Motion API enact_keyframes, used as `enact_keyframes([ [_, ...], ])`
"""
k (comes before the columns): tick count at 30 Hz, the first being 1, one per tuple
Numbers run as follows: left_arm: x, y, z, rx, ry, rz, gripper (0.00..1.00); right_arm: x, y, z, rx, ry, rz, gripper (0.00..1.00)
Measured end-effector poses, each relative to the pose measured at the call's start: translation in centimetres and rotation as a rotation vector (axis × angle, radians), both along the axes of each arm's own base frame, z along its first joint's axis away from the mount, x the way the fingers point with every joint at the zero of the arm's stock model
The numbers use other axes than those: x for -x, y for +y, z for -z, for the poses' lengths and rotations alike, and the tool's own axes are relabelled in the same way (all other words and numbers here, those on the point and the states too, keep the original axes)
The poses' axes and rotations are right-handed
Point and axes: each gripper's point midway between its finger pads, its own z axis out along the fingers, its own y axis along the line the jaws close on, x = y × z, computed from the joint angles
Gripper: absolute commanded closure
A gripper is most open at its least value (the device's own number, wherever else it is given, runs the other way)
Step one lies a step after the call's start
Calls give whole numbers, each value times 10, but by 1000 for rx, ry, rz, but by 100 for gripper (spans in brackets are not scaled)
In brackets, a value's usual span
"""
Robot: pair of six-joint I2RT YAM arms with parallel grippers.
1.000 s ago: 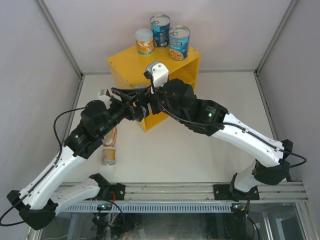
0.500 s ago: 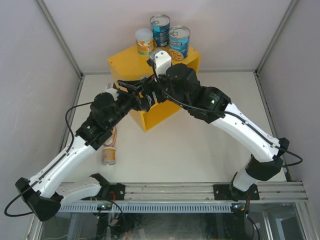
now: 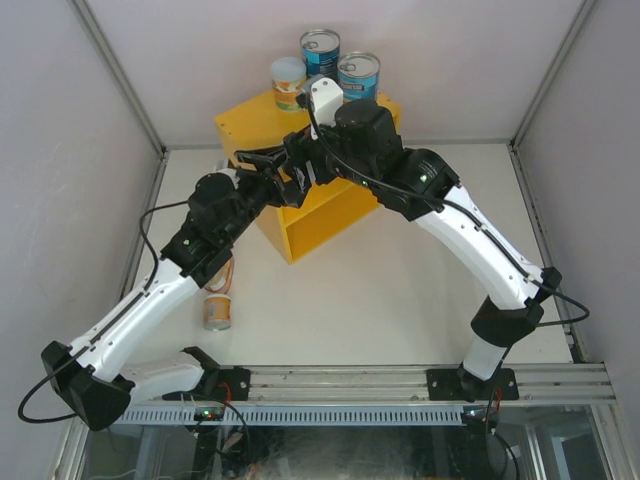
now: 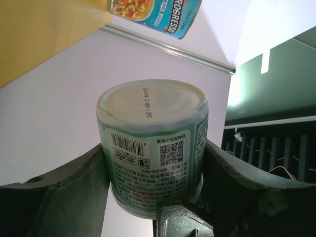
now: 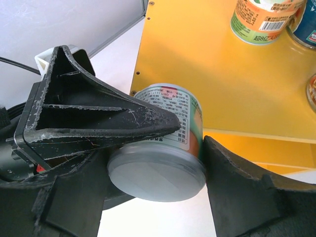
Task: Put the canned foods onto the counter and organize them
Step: Place the canned food on the counter.
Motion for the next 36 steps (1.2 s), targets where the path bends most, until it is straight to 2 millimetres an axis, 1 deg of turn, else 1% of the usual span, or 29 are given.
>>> enact_keyframes([
  [2, -3, 2, -1, 17, 8, -15, 100, -3, 1, -1, 3, 3, -3, 100],
  [4, -6, 4, -3, 32, 15, -32, 100, -6, 5, -3, 3, 3, -10, 97],
  [10, -17, 7, -1, 68, 40, -74, 100, -16, 5, -1, 2, 15, -11, 77],
  [16, -29, 5, 4, 101, 68, -100, 100, -28, 1, 5, -4, 36, -8, 60],
  [22, -37, 3, 11, 115, 93, -127, 100, -36, 0, 12, -4, 57, -10, 48],
  [25, -40, 4, 12, 121, 100, -145, 100, -39, 0, 14, -4, 59, -8, 43],
  [27, -41, 5, 12, 123, 100, -157, 100, -40, 0, 13, -7, 57, -10, 38],
  [30, -42, 6, 10, 126, 98, -169, 100, -40, 1, 12, -11, 54, -11, 33],
  [36, -47, 7, 8, 128, 95, -205, 100, -43, 0, 11, -27, 63, -7, 28],
])
